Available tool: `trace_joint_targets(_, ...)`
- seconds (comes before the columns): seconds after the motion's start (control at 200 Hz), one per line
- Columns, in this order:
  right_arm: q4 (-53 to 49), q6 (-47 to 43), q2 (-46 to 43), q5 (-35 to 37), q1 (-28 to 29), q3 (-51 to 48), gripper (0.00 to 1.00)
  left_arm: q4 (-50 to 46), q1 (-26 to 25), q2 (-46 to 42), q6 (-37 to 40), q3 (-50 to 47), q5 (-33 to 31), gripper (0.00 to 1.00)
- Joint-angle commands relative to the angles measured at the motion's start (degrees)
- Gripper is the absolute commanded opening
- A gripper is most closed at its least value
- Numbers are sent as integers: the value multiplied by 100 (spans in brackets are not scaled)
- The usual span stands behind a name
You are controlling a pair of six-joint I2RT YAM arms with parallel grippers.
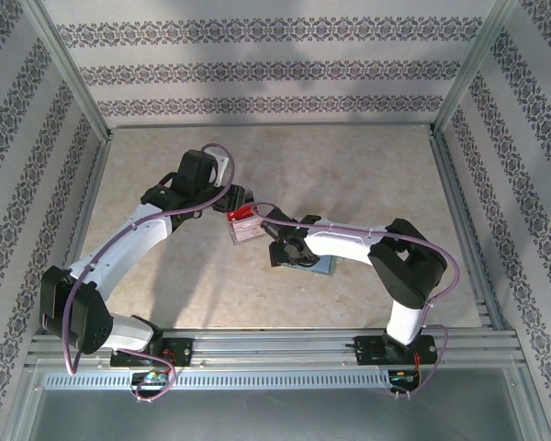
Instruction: Take the credit cards out of the card holder
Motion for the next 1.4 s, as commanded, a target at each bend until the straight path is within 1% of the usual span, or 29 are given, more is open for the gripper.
trace_joint_targets(0.0,23,118,139,-144,-50,-71,74,332,-50,-93,-304,-49,163,73)
trace_joint_targets(0.13,172,115,105,-258,-90,-246,67,463,-51,-80,-407,-49,319,73)
trace_joint_targets(0.25,339,79,-78,-320,-120,-409,58,519,-57,-75,-517,-24,412,73)
trace_joint_targets(0.375,575,35,-349,-453,-167,-599,54,531,-79,-109,-682,-23,473,74)
trace_joint_targets(0.475,818,7,-613,-620,-254,-791,52,448,-211,-112,-898,-1,343,73)
trace_joint_targets(0.61,1236,-7,-988,-913,-446,-1149,48,243,-652,-36,-1051,19,-214,72)
trace_joint_targets(0.675,1370,-21,-1189,-1000,-534,-1334,47,261,-808,-13,-1192,-54,-412,71)
trace_joint_targets(0.874,1389,-102,-1939,-975,-745,-1793,47,675,-989,-96,-1676,-428,-491,70)
trace_joint_targets(1.234,1509,-135,-3086,-1035,-1298,-2596,49,859,-1182,-81,-1767,-423,-719,71)
trace_joint_targets(1.344,1796,-95,-3310,-1277,-1543,-2934,49,869,-1269,71,-1816,-395,-711,71)
trace_joint_targets(1.394,2019,-67,-3373,-1470,-1687,-3125,46,905,-1322,131,-1837,-381,-695,71)
